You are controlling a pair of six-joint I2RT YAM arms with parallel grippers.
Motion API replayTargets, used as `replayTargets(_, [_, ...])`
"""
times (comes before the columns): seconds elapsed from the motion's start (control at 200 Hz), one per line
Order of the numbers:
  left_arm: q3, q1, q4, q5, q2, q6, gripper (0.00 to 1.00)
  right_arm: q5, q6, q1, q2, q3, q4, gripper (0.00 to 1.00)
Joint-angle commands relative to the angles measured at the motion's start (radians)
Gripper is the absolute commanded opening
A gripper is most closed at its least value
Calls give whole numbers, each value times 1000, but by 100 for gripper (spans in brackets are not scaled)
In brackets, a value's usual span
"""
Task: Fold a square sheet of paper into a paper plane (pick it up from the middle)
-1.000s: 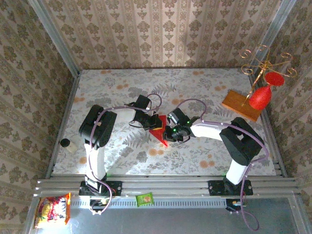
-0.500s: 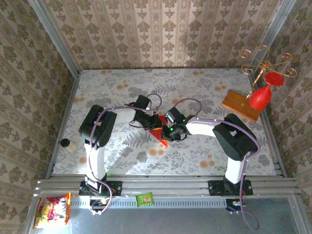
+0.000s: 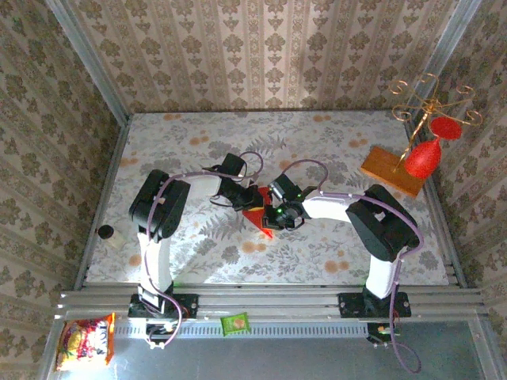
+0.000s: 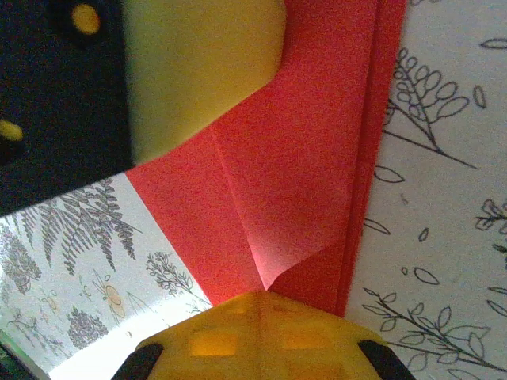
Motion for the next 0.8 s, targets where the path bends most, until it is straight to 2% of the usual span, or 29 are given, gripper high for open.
replayTargets(0.0, [-37,12,-136,-195,88,19,10,-24,-36,7,-15,-42,-142,8])
replayTargets(0.795, [-35,14,-150,-204,96,24,10,-68,-46,7,-95,-196,-134,8])
